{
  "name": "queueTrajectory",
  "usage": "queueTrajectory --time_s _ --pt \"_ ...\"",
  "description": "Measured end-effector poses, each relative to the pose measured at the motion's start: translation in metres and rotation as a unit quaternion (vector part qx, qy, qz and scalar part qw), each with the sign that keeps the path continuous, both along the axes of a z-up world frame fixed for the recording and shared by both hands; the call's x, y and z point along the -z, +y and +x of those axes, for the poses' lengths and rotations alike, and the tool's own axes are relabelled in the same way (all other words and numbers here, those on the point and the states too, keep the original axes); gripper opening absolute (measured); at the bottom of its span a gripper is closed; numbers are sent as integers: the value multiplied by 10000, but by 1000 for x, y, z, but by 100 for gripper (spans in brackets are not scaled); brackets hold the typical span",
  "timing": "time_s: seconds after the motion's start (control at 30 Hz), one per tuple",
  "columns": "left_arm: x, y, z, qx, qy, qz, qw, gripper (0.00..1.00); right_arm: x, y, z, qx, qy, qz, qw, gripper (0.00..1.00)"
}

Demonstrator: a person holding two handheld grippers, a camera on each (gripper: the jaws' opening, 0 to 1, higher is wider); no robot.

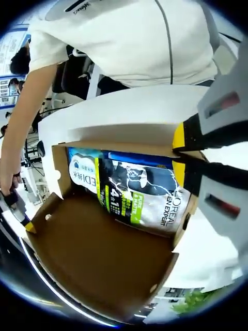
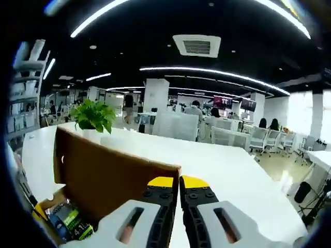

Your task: Operate the shoe box by opening the lid, removing the specified soft item, and placing it in the target area until the item is outside and the box remains undamaged.

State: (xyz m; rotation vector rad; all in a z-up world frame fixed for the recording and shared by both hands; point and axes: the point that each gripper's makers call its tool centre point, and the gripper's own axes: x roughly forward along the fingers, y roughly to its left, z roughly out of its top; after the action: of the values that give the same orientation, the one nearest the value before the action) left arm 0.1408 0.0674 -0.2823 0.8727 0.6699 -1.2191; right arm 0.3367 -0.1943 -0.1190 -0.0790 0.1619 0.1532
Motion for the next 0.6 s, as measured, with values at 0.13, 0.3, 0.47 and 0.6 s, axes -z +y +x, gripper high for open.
queueTrajectory --time_s 0.13,0.3,0.47,0.6 --pt "0 0 0 -10 -15 -15 10000 6 0 2 4 310 -133 -675 9971 1" --pt "1 0 0 -6 -72 7 10000 6 5 2 12 284 -147 -778 9965 1" --pt "1 0 0 3 -27 76 10000 6 9 3 20 195 157 -768 9967 1" --pt "2 0 0 12 23 103 9999 6 14 2 26 214 220 -840 9960 1"
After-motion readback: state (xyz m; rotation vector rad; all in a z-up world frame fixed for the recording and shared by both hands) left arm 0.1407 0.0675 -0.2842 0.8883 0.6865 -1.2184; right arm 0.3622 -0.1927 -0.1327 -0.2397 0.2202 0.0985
